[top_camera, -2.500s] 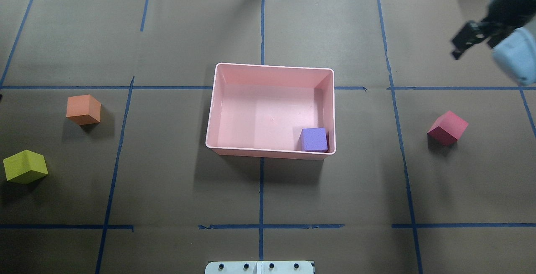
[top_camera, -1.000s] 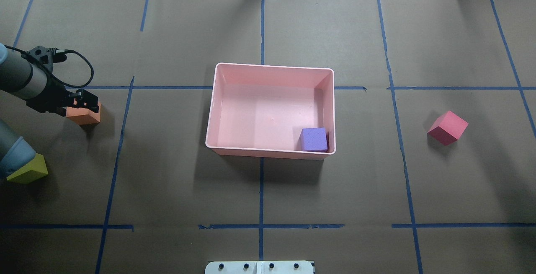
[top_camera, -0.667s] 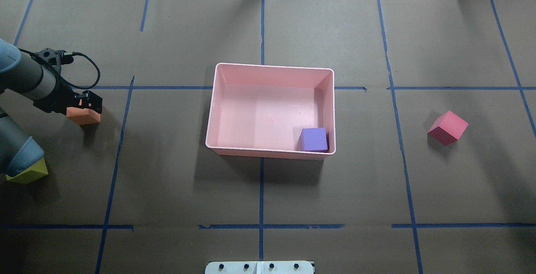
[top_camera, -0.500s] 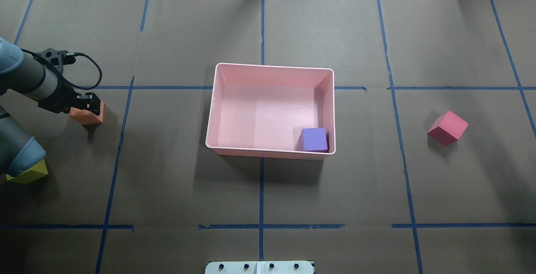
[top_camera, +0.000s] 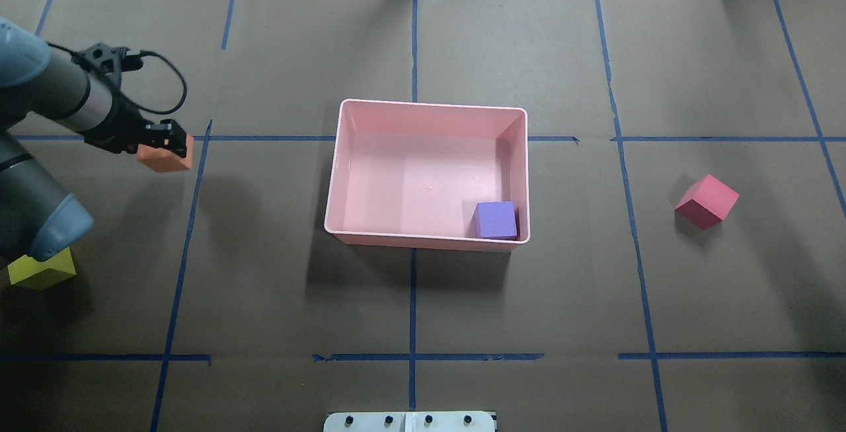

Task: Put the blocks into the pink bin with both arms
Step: 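Grasp the orange cube with the left gripper and lift it, then carry the orange cube into the pink bin and release it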

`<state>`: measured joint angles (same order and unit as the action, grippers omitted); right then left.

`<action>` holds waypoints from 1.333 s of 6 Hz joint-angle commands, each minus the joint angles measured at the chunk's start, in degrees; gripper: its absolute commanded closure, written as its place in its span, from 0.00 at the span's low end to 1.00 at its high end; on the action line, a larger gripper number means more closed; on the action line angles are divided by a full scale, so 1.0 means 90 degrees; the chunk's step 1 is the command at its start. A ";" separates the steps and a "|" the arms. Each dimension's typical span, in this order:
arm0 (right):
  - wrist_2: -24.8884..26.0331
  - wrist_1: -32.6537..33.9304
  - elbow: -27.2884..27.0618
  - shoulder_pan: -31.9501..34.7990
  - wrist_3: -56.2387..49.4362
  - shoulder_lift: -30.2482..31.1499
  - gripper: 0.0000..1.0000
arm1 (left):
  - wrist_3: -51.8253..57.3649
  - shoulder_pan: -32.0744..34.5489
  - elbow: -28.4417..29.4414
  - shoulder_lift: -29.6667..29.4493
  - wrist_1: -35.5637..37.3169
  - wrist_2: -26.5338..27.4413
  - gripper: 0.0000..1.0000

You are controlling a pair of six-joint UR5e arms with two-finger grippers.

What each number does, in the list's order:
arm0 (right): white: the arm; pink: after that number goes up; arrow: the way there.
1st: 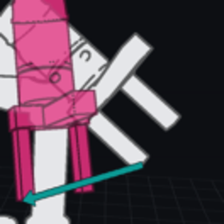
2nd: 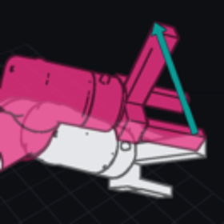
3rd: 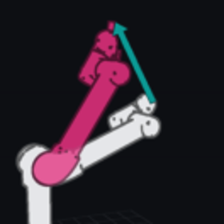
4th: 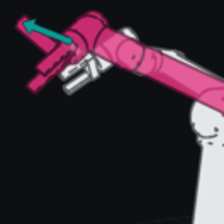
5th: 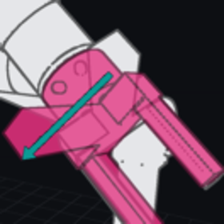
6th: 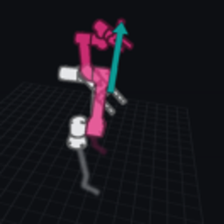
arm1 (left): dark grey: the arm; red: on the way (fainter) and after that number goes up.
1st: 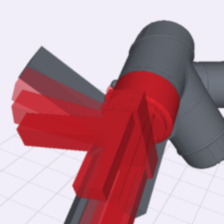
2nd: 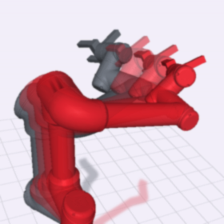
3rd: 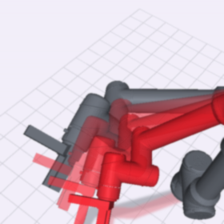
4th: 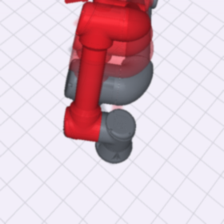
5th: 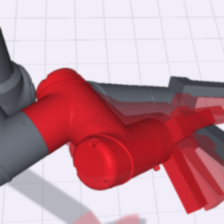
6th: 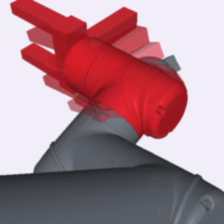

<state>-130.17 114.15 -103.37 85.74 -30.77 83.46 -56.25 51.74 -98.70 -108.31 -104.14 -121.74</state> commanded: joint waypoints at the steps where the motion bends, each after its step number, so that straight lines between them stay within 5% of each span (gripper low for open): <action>1: -0.0009 -0.0007 -0.0086 -0.0005 0.0020 0.0131 0.00 | -0.0107 -0.0229 -0.0555 -0.1455 0.2118 0.0011 0.62; 2: -0.0019 -0.0007 -0.0096 -0.0005 0.0040 0.0141 0.00 | -0.1017 -0.0763 -0.0547 -0.2091 0.2399 0.0040 0.62; 4: -0.0438 -0.0085 -0.0096 -0.0025 0.0748 0.0131 0.00 | -0.2260 -0.2167 -0.0043 -0.3175 0.2392 0.1467 0.62; 5: -0.0458 -0.0337 -0.0106 -0.0170 0.1207 0.0122 0.00 | -0.2624 -0.2262 0.0463 -0.3674 0.2382 0.1524 0.52; 6: -0.0439 -0.0668 -0.0164 -0.0423 0.1830 0.0141 0.00 | -0.2801 -0.2427 0.0739 -0.3911 0.2382 0.1805 0.01; 8: -0.0410 -0.1439 -0.0252 -0.1076 0.2110 0.0141 0.00 | -0.2300 -0.2400 0.0354 -0.3565 0.2450 0.1788 0.00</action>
<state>-134.09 104.50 -105.17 78.85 -12.71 84.71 -79.51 30.15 -93.93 -142.02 -82.39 -105.70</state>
